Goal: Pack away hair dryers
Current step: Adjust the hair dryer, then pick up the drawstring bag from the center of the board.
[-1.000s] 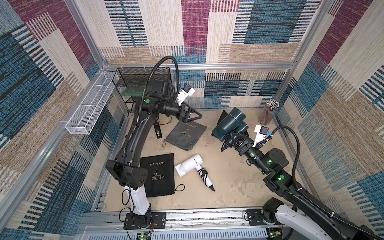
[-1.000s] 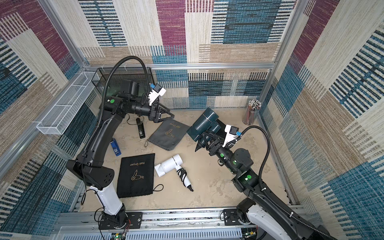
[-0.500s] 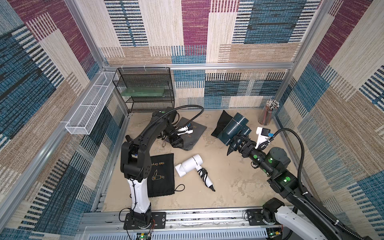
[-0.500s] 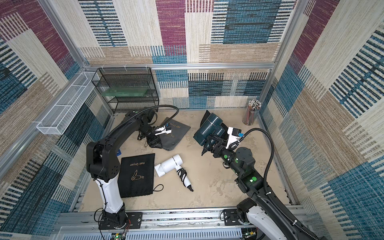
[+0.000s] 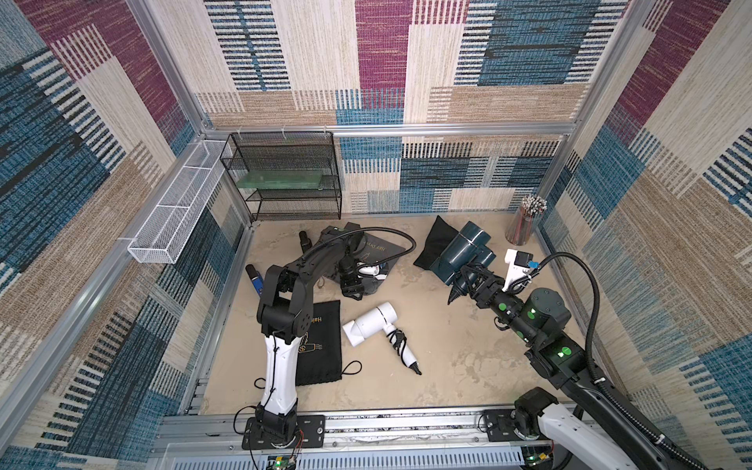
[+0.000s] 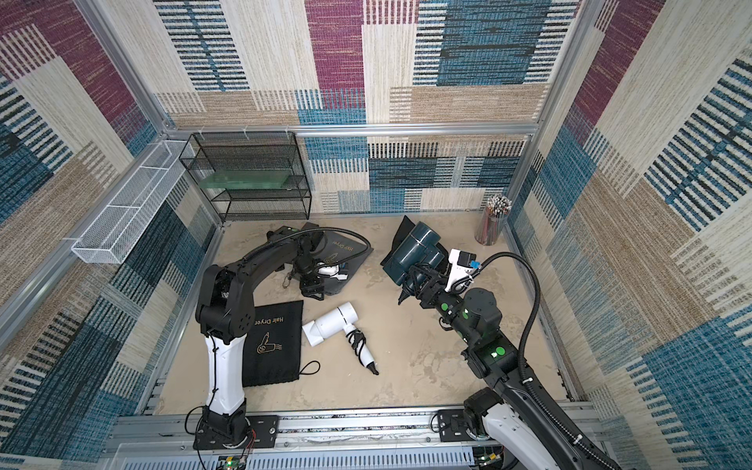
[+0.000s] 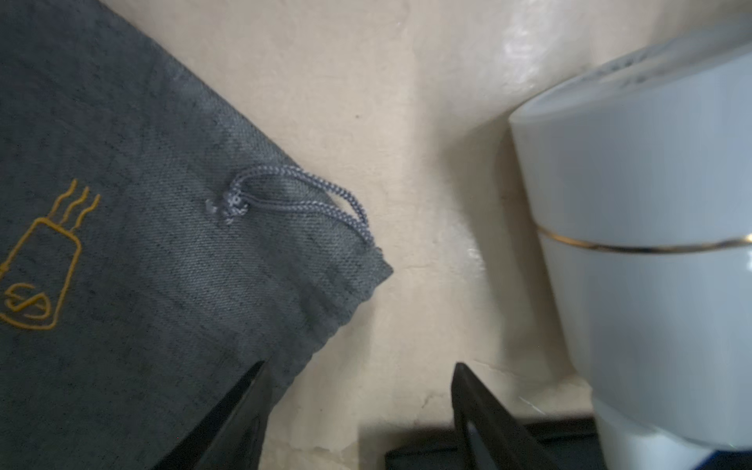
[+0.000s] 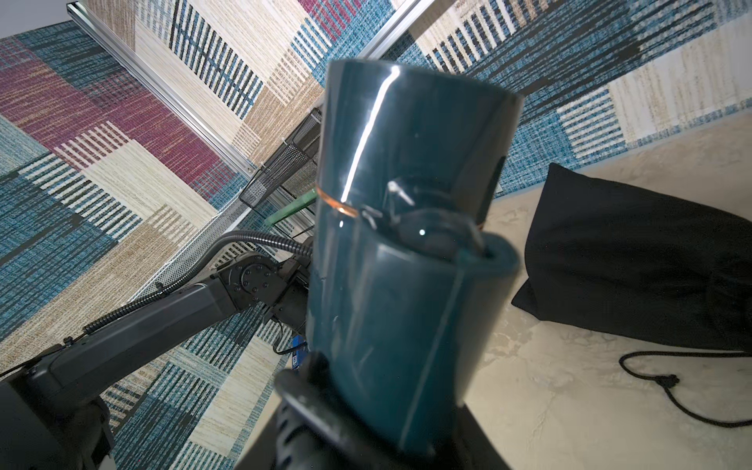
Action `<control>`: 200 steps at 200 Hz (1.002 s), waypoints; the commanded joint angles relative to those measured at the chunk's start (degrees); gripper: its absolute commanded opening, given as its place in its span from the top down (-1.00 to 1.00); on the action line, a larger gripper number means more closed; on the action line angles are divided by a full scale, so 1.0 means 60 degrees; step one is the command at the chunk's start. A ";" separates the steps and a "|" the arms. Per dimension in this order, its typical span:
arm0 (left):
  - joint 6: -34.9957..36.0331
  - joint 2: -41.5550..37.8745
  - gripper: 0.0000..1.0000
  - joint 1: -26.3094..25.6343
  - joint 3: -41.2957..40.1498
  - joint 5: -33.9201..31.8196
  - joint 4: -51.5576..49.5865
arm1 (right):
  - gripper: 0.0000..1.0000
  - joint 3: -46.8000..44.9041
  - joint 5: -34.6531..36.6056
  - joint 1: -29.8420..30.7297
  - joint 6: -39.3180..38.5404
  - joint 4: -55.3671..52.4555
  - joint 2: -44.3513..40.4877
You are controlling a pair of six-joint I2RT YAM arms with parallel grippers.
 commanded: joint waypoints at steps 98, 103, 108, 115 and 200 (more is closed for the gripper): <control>0.0420 -0.0171 -0.01 -0.0147 -0.1174 -0.0499 0.2252 | 1.00 -0.0001 -0.0179 -0.0241 -0.0137 0.0499 -0.0224; 0.0422 -0.0170 0.04 -0.0148 -0.1148 -0.0477 0.2255 | 1.00 0.0009 -0.0179 -0.0243 -0.0137 0.0499 -0.0224; 0.0413 -0.0172 0.10 -0.0148 -0.1130 -0.0483 0.2252 | 1.00 -0.0001 -0.0172 -0.0260 -0.0137 0.0494 -0.0224; 0.0397 -0.0171 0.16 -0.0155 -0.1101 -0.0476 0.2238 | 1.00 -0.0001 -0.0185 -0.0254 -0.0130 0.0498 -0.0224; 0.0690 -0.0387 1.00 -0.0221 -0.1209 -0.0585 0.1927 | 1.00 0.0026 -0.0361 -0.0283 -0.0152 0.0561 -0.0121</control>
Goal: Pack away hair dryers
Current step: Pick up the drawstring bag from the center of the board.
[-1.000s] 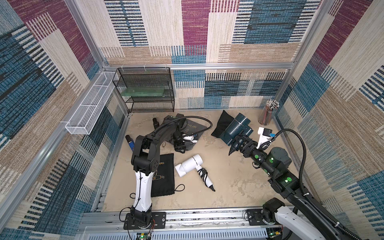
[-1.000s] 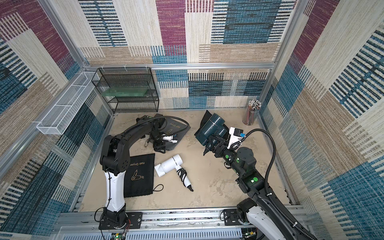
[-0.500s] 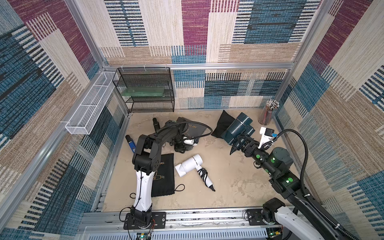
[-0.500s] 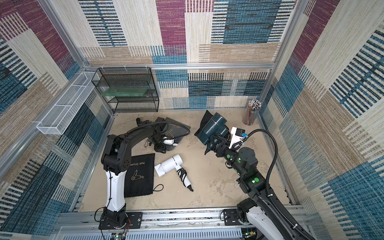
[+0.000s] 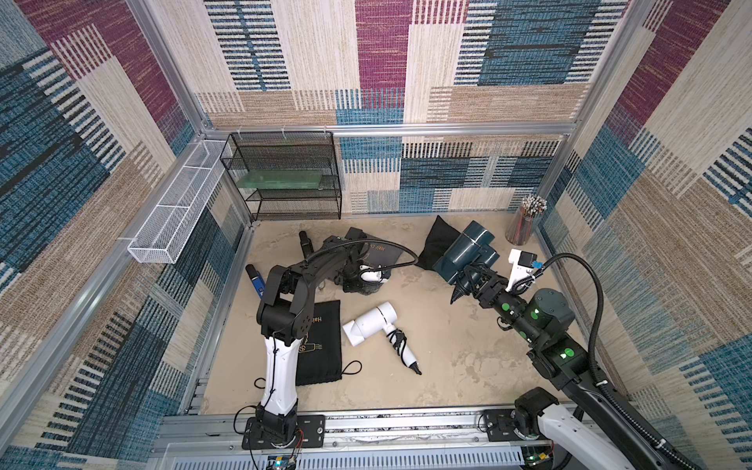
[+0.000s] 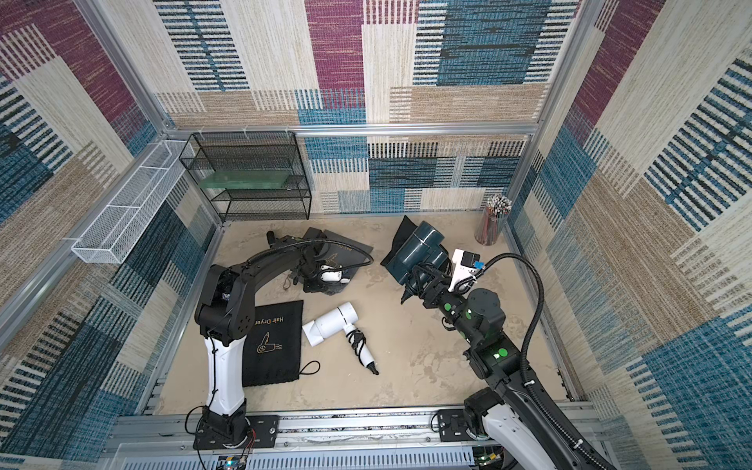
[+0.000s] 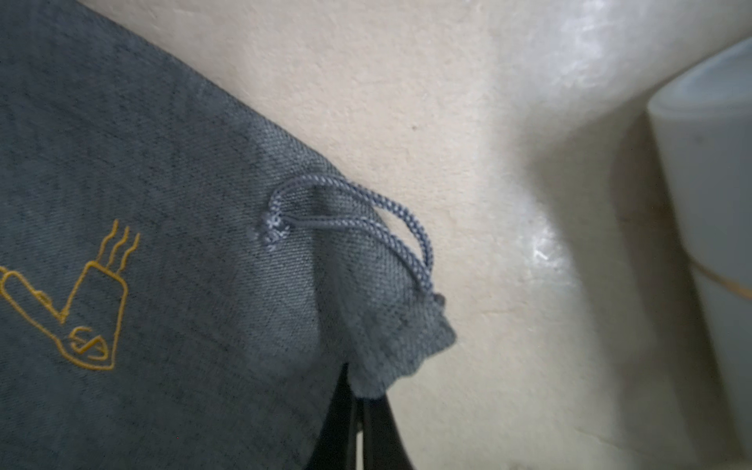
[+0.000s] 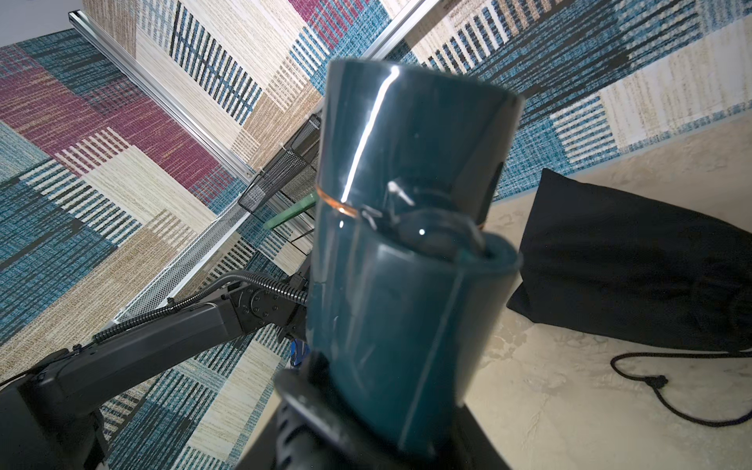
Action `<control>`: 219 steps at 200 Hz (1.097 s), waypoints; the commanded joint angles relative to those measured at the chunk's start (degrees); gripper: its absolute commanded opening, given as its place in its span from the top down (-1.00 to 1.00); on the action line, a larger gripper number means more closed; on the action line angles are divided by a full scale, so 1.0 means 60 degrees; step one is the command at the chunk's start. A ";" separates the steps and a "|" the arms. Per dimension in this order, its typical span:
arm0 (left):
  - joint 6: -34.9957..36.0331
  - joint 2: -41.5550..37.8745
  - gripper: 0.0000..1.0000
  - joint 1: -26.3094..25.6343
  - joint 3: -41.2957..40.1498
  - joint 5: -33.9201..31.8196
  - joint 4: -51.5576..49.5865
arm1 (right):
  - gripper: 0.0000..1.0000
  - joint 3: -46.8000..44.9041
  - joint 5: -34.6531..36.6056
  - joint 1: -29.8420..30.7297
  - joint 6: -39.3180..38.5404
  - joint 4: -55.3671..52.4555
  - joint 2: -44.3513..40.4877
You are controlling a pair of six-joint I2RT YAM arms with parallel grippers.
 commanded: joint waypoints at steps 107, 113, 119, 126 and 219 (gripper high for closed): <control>-0.4813 0.1326 1.00 -0.0254 0.7811 0.1253 -0.5198 | 1.00 0.1136 -0.1004 0.0185 -0.0805 -0.0711 0.0609; -0.5015 0.1292 1.00 -0.0339 0.7971 0.1173 -0.5211 | 1.00 0.1178 -0.1159 0.0252 -0.0811 -0.0668 0.0731; -0.5203 0.1255 1.00 -0.0430 0.8092 0.1110 -0.5242 | 1.00 0.1240 -0.1260 0.0351 -0.0794 -0.0670 0.0876; -0.5367 0.1186 1.00 -0.0528 0.8165 0.1107 -0.5270 | 1.00 0.1321 -0.1310 0.0513 -0.0822 -0.0715 0.1050; -0.8146 0.0953 1.00 -0.0969 0.8907 0.1224 -0.5320 | 1.00 0.3045 -0.0796 0.3536 -0.1304 -0.2573 0.3623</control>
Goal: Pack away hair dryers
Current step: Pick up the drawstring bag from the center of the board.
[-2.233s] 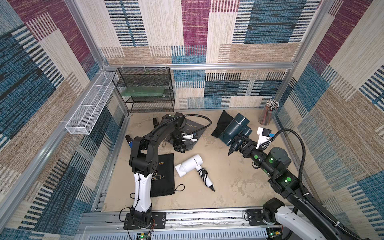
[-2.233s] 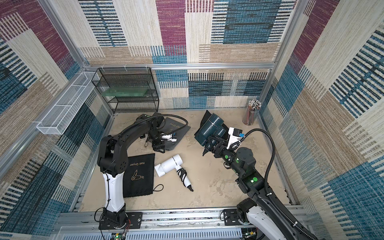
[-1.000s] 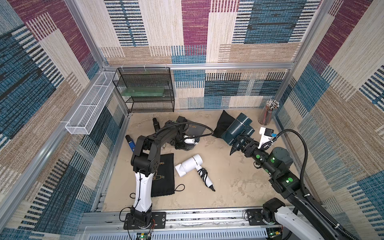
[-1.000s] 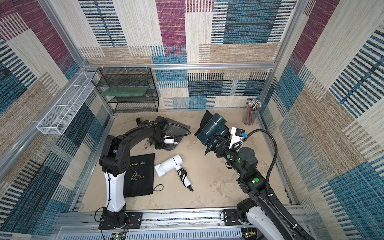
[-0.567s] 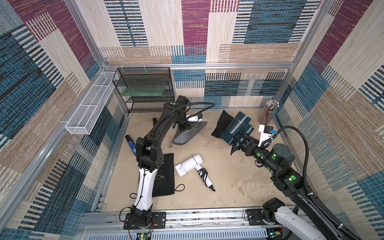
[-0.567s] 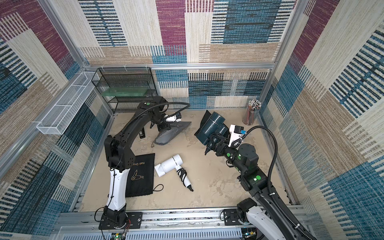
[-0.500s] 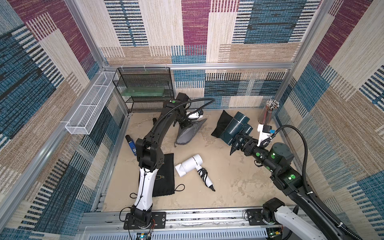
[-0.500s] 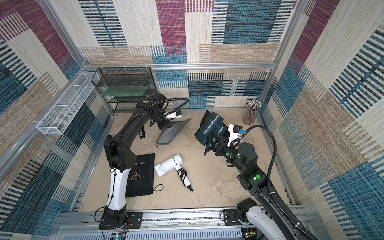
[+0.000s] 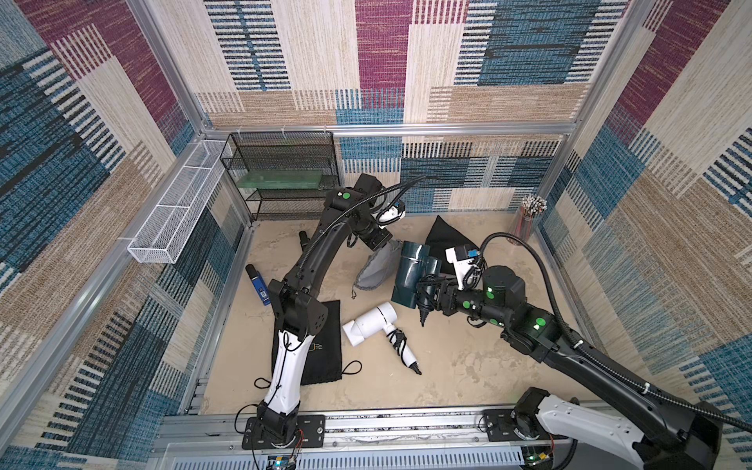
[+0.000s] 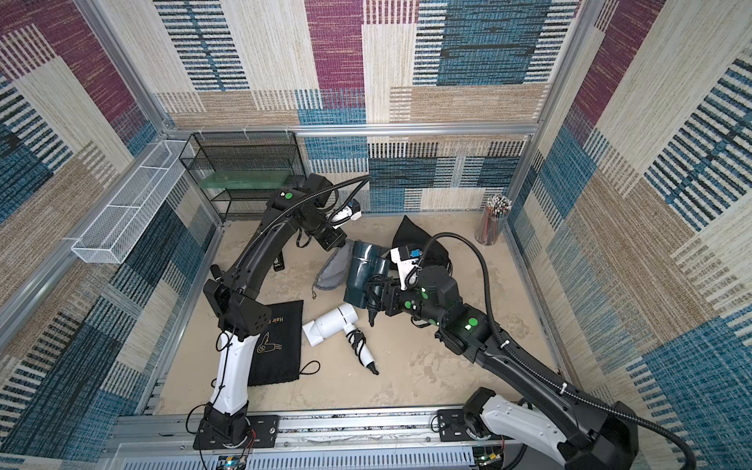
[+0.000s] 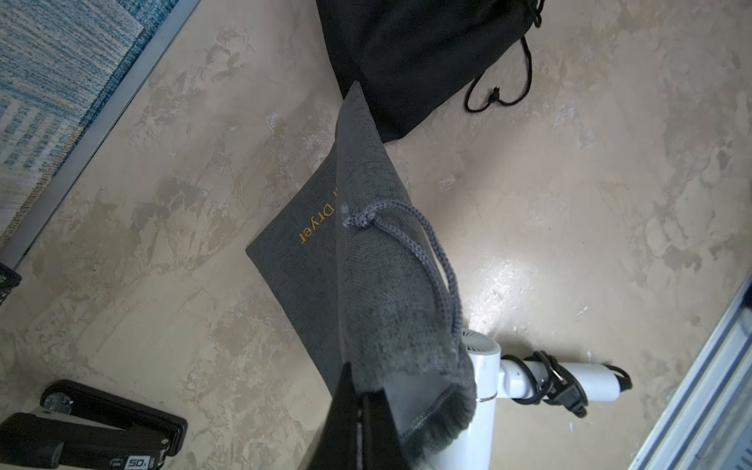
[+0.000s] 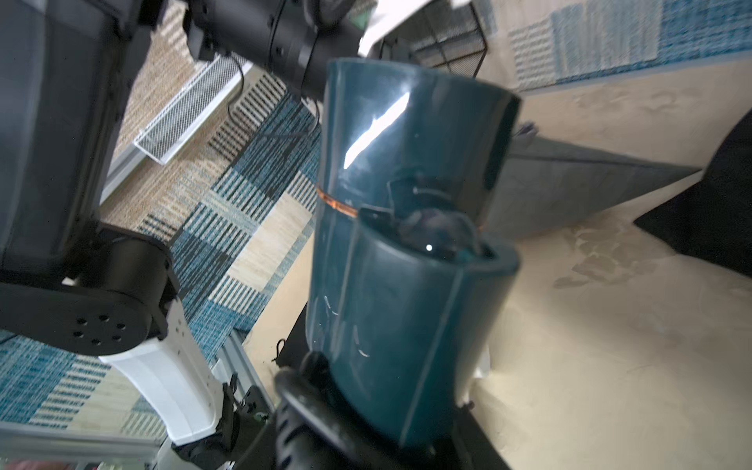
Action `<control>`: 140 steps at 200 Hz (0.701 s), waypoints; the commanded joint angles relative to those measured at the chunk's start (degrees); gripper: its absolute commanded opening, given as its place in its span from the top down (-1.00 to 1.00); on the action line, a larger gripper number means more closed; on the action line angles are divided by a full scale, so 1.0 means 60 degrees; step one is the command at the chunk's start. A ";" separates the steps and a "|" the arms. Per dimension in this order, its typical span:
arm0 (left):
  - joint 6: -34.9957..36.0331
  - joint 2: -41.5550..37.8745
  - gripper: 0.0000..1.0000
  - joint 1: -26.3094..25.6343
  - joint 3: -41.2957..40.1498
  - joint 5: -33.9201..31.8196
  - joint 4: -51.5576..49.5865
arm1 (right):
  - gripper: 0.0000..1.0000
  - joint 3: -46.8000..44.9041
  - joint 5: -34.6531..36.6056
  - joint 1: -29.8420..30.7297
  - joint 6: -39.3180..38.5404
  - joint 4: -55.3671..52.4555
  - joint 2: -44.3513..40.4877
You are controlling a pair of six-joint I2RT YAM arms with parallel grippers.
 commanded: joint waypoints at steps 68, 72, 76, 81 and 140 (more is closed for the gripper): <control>-0.1663 -0.0686 1.00 -0.0485 -0.0078 -0.0211 -0.0213 | 1.00 0.1133 0.0295 0.1215 -0.0167 -0.0665 0.2087; -0.1700 -0.0721 1.00 -0.0519 -0.0102 -0.0187 -0.0227 | 1.00 0.1203 0.0291 0.1225 -0.0187 -0.0683 0.2176; -0.1702 -0.0759 1.00 -0.0547 -0.0139 -0.0181 -0.0222 | 1.00 0.1289 0.0325 0.1219 -0.0204 -0.0739 0.2285; -0.1709 -0.0805 1.00 -0.0597 -0.0194 -0.0227 -0.0233 | 1.00 0.1405 0.0421 0.1215 -0.0240 -0.0849 0.2413; -0.1653 -0.1109 1.00 -0.0835 -0.0400 -0.0649 -0.0426 | 1.00 0.2255 0.1961 0.1012 -0.0099 -0.2411 0.3037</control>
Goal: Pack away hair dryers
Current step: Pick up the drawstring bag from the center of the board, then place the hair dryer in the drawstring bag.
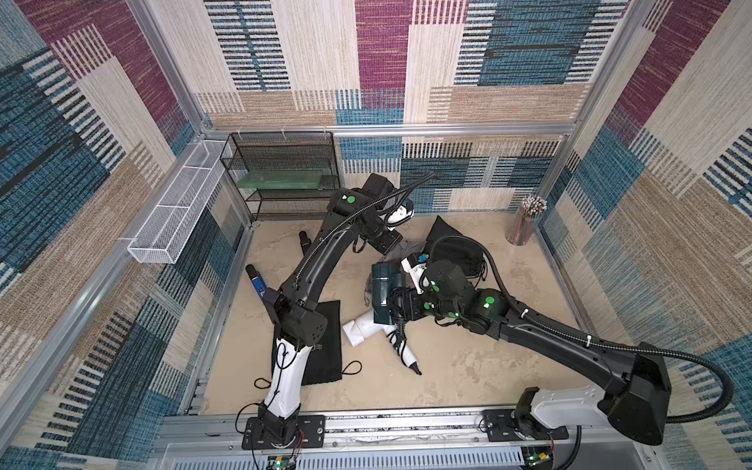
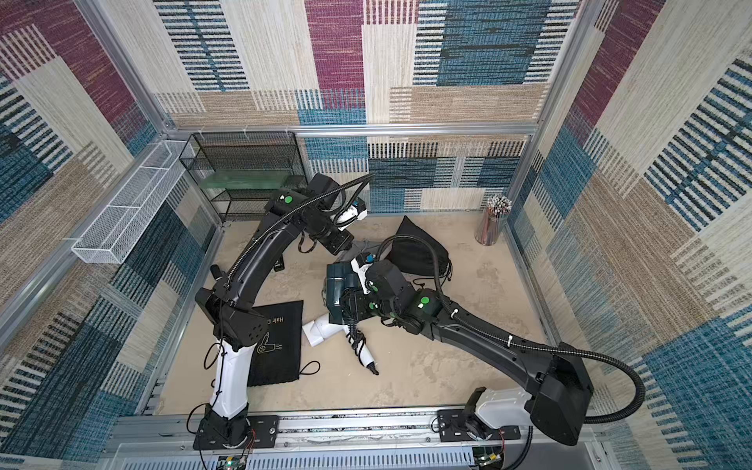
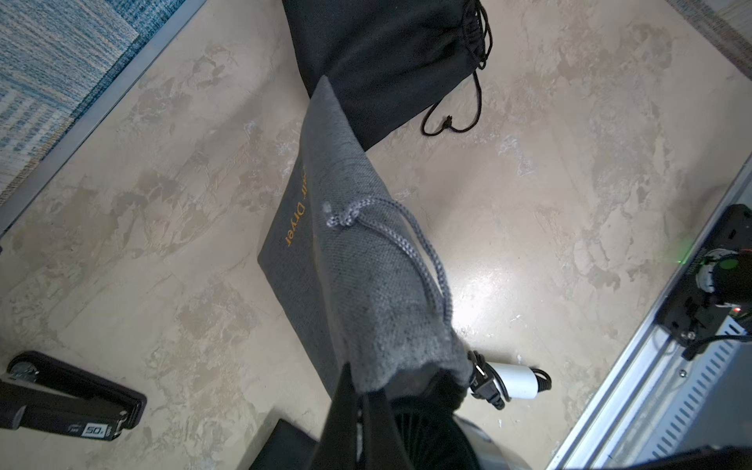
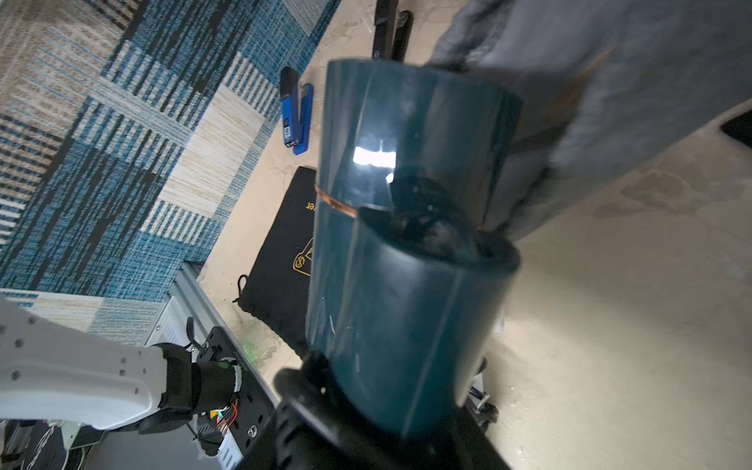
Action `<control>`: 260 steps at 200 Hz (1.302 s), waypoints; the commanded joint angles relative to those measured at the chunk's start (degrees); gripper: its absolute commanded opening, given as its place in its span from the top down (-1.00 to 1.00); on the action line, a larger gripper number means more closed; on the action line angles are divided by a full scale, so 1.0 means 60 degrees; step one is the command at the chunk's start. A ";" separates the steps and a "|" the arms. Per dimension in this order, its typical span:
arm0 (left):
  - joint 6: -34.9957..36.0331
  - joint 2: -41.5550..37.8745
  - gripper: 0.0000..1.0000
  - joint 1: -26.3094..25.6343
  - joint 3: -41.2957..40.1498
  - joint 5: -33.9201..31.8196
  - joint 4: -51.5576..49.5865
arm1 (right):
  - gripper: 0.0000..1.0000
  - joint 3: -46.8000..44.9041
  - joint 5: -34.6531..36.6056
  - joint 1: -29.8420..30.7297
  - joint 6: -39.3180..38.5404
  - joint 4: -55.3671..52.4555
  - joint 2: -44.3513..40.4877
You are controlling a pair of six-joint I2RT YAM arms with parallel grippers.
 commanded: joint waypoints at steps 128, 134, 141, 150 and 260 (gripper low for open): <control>-0.1086 -0.0527 1.00 -0.0355 -0.0239 0.1408 -0.0207 | 1.00 0.1356 0.1060 -0.0156 -0.0554 -0.1244 0.0539; -0.1087 -0.0559 1.00 -0.0390 -0.0242 0.1496 -0.0204 | 1.00 0.1377 0.0890 -0.0191 -0.0580 -0.1185 0.0558; -0.1102 -0.0566 1.00 -0.0433 -0.0259 0.1509 -0.0204 | 1.00 0.1348 0.0682 -0.0257 -0.0596 -0.1072 0.0558; -0.1106 -0.0595 1.00 -0.0459 -0.0285 0.1551 -0.0205 | 1.00 0.1289 0.0348 -0.0375 -0.0584 -0.0948 0.0546; -0.0945 -0.1206 1.00 -0.0705 -0.0995 0.2619 -0.0215 | 1.00 0.0584 -0.1893 -0.1246 -0.0225 0.0361 0.0132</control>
